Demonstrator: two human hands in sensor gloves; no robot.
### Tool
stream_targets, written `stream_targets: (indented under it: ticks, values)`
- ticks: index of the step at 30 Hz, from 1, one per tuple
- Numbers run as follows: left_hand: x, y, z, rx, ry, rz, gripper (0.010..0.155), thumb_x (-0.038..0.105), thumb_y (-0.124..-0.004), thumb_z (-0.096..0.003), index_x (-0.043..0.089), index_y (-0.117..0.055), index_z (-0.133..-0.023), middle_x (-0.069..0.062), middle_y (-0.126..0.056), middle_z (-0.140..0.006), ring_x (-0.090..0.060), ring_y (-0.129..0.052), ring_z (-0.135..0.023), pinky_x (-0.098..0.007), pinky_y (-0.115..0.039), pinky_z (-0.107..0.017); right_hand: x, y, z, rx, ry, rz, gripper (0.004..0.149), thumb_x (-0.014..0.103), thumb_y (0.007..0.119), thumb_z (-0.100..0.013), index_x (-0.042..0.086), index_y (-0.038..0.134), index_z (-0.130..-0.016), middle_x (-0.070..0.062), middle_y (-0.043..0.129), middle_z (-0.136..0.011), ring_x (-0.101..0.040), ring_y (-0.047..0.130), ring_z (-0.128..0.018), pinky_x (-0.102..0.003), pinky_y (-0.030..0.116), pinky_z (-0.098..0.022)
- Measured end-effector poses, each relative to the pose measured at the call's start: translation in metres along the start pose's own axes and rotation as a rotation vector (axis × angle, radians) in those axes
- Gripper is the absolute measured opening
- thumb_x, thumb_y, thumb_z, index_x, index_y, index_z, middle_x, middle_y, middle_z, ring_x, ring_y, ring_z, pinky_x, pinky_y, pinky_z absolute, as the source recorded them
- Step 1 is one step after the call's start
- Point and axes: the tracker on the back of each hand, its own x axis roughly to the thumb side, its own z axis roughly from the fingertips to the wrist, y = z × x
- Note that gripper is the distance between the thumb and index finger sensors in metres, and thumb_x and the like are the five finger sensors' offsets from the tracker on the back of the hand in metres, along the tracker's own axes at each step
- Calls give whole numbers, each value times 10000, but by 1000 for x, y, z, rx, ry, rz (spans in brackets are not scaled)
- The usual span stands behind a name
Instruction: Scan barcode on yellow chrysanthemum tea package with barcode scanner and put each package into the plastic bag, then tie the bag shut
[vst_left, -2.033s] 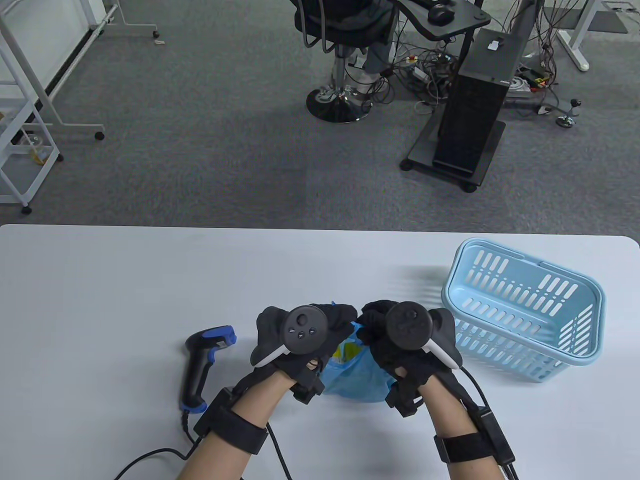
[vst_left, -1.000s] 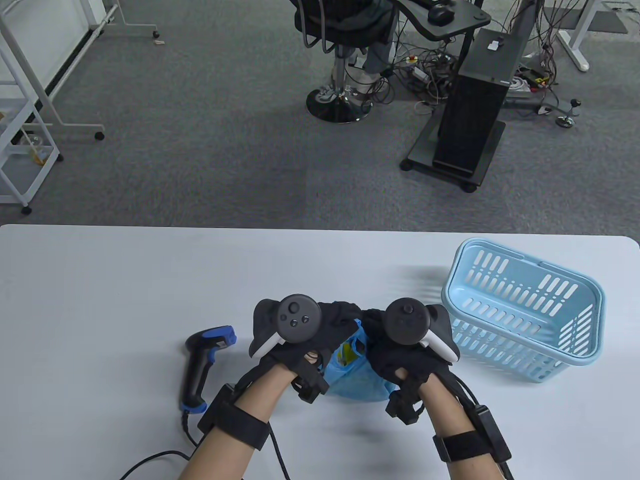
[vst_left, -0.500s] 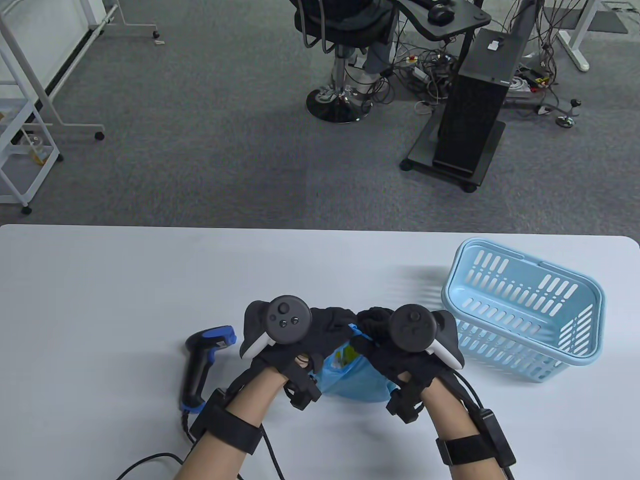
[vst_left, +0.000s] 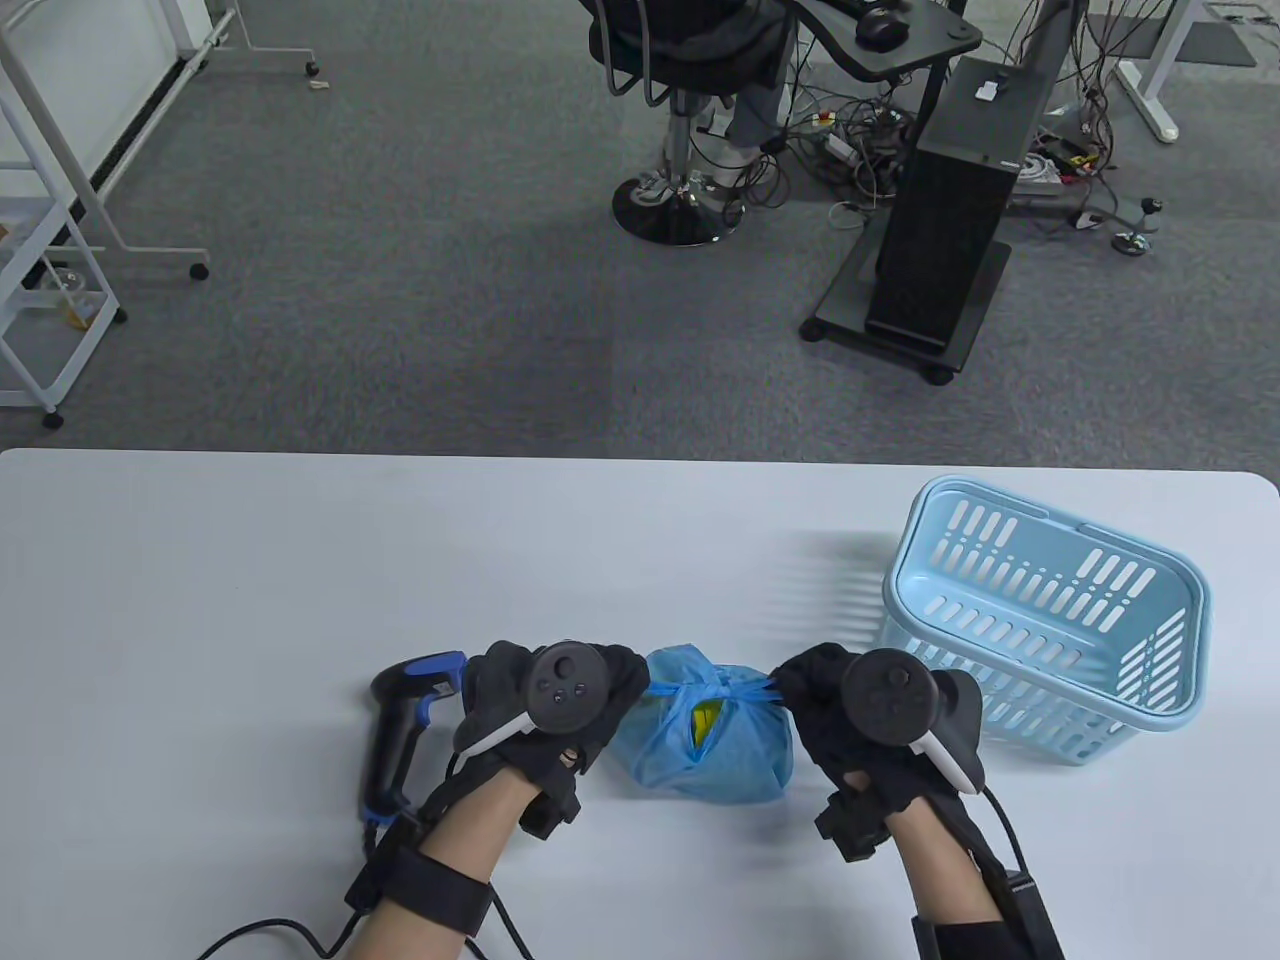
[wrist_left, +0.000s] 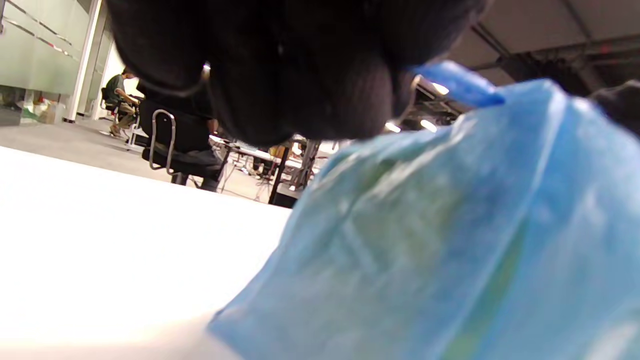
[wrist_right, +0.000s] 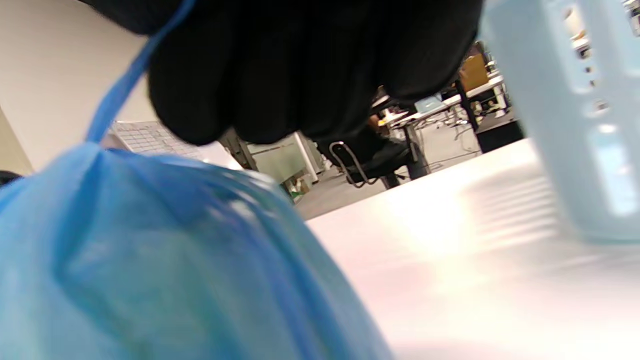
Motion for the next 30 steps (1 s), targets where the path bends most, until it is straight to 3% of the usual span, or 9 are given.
stream_targets:
  ticks: [5, 11, 18, 22, 26, 30]
  values:
    - [-8, -7, 8, 31, 33, 7, 463, 475, -601, -499, 218, -923, -711, 14, -988, -519, -213, -984, -674, -508, -761, -556, -25, 10, 12, 76, 51, -96, 460, 447, 606, -396, 218, 948, -603, 0, 917, -649, -240, 910, -619, -497, 732, -554]
    - [-11, -8, 13, 30, 65, -29, 457, 482, -596, -492, 201, -908, -673, 24, -969, -472, -186, -993, -651, -495, -774, -544, -46, 9, 18, 84, 83, -207, 459, 446, 613, -393, 211, 956, -587, -3, 924, -635, -240, 914, -609, -496, 734, -550]
    - [-15, -8, 15, 37, 94, -15, 458, 485, -593, -493, 203, -910, -666, 26, -967, -464, -180, -994, -648, -488, -776, -540, -58, 11, 23, 85, 109, -265, 457, 447, 623, -389, 204, 965, -571, -7, 930, -623, -242, 915, -604, -496, 732, -553]
    - [-16, -9, 16, 48, 90, -10, 454, 483, -607, -497, 204, -912, -683, 17, -975, -485, -191, -990, -666, -490, -773, -543, -54, 12, 23, 58, 130, -198, 457, 458, 613, -390, 223, 951, -589, 2, 920, -641, -238, 911, -618, -493, 730, -560]
    - [-13, -12, 20, 48, 65, -12, 457, 459, -638, -515, 229, -880, -828, -15, -1004, -685, -269, -942, -809, -490, -768, -565, -43, 10, 25, 53, 134, -12, 498, 487, 603, -396, 228, 910, -690, -33, 870, -746, -283, 851, -722, -537, 656, -622]
    - [-15, -6, 29, 38, 62, -14, 644, 549, -673, -497, 259, -674, -1073, -150, -778, -1034, -423, -736, -996, -586, -659, -651, -36, 4, 35, 43, 103, 111, 794, 653, 634, -349, 197, 702, -995, -120, 689, -995, -374, 695, -916, -613, 564, -672]
